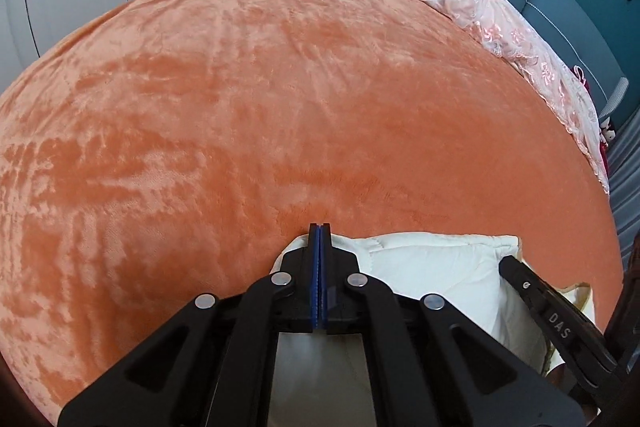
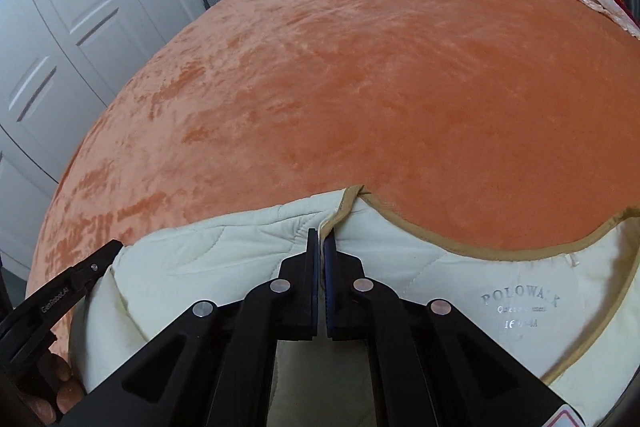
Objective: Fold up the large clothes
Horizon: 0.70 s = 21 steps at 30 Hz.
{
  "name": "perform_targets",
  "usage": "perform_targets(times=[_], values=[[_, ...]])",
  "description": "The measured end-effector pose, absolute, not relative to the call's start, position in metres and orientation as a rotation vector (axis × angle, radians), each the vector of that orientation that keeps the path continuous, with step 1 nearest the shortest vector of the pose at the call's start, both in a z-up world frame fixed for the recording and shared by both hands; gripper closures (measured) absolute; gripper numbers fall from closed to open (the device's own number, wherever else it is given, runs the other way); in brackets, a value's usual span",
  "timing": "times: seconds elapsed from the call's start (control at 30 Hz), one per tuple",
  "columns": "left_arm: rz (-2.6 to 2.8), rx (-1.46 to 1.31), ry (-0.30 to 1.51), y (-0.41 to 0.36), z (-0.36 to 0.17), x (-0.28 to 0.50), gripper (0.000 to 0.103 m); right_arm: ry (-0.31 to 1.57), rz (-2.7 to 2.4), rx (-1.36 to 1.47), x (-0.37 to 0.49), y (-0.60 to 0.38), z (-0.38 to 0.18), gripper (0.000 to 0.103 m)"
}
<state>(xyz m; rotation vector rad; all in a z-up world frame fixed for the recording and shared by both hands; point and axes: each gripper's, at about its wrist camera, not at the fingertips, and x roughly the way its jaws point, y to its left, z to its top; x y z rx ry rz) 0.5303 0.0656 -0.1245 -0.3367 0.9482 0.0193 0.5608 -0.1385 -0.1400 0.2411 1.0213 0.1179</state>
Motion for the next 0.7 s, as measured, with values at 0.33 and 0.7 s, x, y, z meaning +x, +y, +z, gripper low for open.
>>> perform_targets(times=[0.33,0.7], values=[[0.088,-0.218,0.93,0.051,-0.135,0.534,0.103,0.879,0.038,0.353,0.535,-0.166,-0.118,0.093],[-0.341,-0.193,0.923,-0.072,-0.045,0.492,0.059,0.817,-0.386,0.429,0.4,-0.351,-0.07,0.071]])
